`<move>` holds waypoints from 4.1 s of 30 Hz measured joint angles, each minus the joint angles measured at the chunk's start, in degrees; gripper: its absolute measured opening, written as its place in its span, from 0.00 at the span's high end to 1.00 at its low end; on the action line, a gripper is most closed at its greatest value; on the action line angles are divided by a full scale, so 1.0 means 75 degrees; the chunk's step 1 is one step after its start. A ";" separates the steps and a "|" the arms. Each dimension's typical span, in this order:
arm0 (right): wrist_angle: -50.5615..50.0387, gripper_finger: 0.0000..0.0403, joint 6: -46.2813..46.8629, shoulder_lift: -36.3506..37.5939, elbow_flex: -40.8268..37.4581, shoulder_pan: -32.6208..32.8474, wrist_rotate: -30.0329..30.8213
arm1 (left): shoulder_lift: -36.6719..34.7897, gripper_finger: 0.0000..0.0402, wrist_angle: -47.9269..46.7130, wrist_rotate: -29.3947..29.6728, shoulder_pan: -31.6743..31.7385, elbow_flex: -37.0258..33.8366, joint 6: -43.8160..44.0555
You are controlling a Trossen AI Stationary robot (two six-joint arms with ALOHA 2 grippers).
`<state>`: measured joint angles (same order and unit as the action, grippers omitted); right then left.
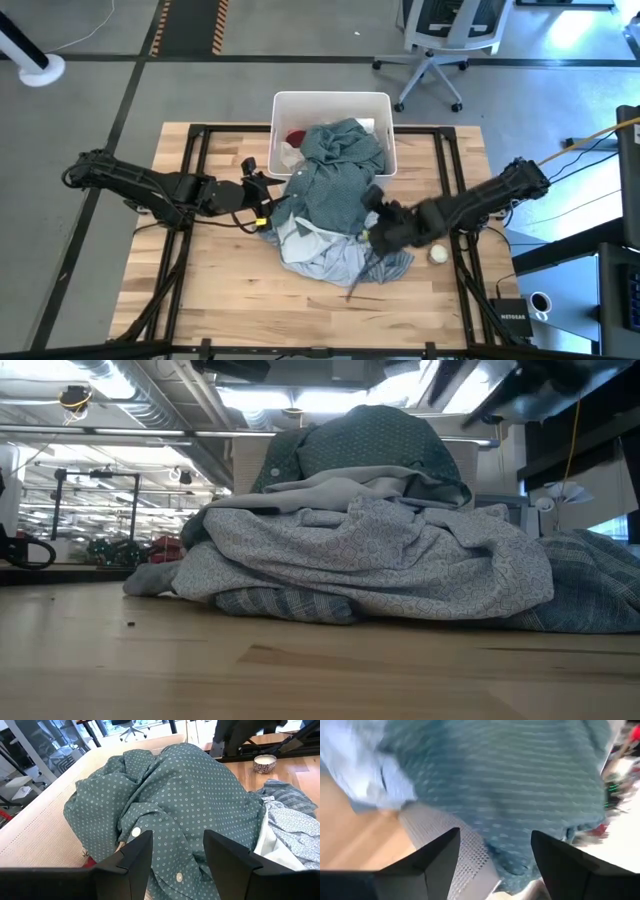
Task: Sort clothes
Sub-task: Put the gray pattern shirt into the white bin
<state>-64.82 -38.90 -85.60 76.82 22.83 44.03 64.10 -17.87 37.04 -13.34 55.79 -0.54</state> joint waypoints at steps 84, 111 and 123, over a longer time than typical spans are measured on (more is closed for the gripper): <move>0.8634 0.98 -0.3757 0.0837 0.2485 -0.5811 -0.1403 | 0.0003 0.57 0.0428 0.0006 0.0052 0.0003 -0.0125; 1.2112 0.98 -0.2379 0.0271 0.2663 -0.7129 -0.3806 | 0.0020 0.57 0.0907 0.0004 0.0029 0.0003 -0.0275; 0.8901 0.98 -0.2935 -0.0270 0.2648 -0.7275 -0.4034 | 0.0020 0.57 0.0857 0.0003 0.0052 0.0003 -0.0401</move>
<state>1.94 -60.92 -87.63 96.68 -31.73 13.77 64.25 -11.44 37.06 -12.95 55.81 -3.55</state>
